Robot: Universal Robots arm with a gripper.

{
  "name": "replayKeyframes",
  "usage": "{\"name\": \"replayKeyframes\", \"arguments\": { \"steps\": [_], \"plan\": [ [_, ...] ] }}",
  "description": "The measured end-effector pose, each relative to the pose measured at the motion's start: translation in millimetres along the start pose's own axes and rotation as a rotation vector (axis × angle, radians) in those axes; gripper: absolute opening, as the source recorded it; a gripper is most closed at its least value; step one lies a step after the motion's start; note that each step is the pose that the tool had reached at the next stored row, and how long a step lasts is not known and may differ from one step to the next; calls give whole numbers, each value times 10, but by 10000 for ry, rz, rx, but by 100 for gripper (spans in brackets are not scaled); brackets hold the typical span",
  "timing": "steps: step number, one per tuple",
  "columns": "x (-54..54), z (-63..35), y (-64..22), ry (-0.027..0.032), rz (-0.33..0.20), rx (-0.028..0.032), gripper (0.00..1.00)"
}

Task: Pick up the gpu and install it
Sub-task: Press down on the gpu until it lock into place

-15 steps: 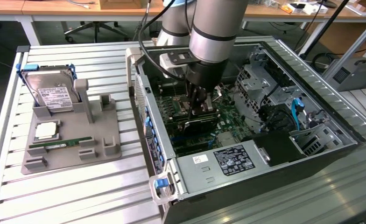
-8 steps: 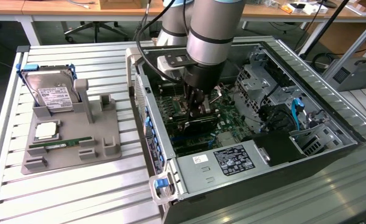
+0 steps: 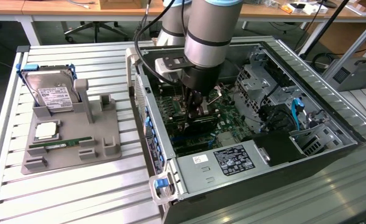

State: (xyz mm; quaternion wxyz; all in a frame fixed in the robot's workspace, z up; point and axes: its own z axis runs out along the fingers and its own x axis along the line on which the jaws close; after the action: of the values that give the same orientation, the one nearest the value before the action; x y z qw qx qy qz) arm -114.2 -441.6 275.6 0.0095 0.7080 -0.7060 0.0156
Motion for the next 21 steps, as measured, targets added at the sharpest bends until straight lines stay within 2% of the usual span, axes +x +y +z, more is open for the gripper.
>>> {"name": "replayKeyframes", "arguments": {
  "steps": [13, 21],
  "plan": [
    [0, 37, 2, 3, 0, 0, 11],
    [35, 46, 2, 1, 1, 0, 11]
  ]
}}
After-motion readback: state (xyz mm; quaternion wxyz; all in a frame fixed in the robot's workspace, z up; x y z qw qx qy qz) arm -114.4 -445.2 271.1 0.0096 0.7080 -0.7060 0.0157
